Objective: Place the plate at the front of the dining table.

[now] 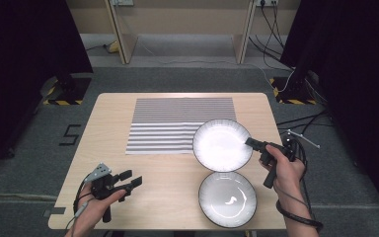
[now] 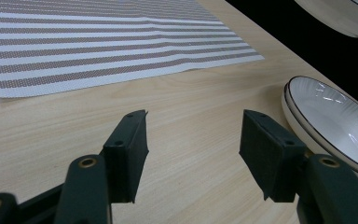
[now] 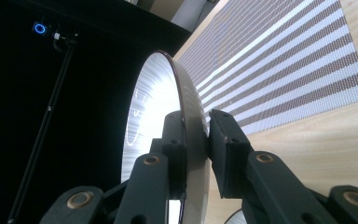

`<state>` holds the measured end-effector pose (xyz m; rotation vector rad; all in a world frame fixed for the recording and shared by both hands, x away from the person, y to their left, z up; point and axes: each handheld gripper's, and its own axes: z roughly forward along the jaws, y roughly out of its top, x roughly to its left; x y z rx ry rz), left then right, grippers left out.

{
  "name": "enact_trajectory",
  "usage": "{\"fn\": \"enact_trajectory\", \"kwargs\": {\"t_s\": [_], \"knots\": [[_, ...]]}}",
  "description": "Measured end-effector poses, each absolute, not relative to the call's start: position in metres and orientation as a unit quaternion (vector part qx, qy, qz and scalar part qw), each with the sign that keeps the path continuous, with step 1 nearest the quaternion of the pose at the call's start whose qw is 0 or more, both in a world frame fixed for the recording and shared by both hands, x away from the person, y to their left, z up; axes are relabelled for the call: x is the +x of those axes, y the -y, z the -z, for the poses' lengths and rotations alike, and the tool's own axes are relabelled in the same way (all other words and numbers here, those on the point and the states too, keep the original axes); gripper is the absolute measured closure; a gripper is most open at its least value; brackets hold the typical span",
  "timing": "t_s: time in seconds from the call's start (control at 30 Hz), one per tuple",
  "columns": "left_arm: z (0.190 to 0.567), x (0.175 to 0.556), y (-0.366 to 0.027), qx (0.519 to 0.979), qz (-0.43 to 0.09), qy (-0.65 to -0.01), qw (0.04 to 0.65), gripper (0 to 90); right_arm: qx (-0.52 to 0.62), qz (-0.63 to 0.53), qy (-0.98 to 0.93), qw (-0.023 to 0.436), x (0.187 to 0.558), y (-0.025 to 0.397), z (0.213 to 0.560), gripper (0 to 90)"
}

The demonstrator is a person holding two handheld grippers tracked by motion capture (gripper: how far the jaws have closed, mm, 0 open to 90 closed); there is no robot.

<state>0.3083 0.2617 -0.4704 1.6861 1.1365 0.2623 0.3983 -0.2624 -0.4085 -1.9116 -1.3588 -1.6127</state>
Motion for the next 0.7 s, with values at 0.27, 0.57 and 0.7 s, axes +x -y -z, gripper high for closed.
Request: {"fn": "enact_trajectory", "kwargs": {"t_s": [0.27,0.57,0.7], "knots": [[0.47,0.308,-0.264,0.702,-0.11,-0.474,0.52,41.0,-0.664,0.561,0.472,0.145,0.407,0.259,0.404,76.5],[0.469,0.308,-0.265,0.701,-0.111,-0.474,0.521,41.0,-0.664,0.562,0.471,0.145,0.414,0.256,0.401,76.4],[0.469,0.308,-0.266,0.699,-0.112,-0.476,0.521,41.0,-0.664,0.562,0.471,0.146,0.417,0.253,0.4,76.4]]}}
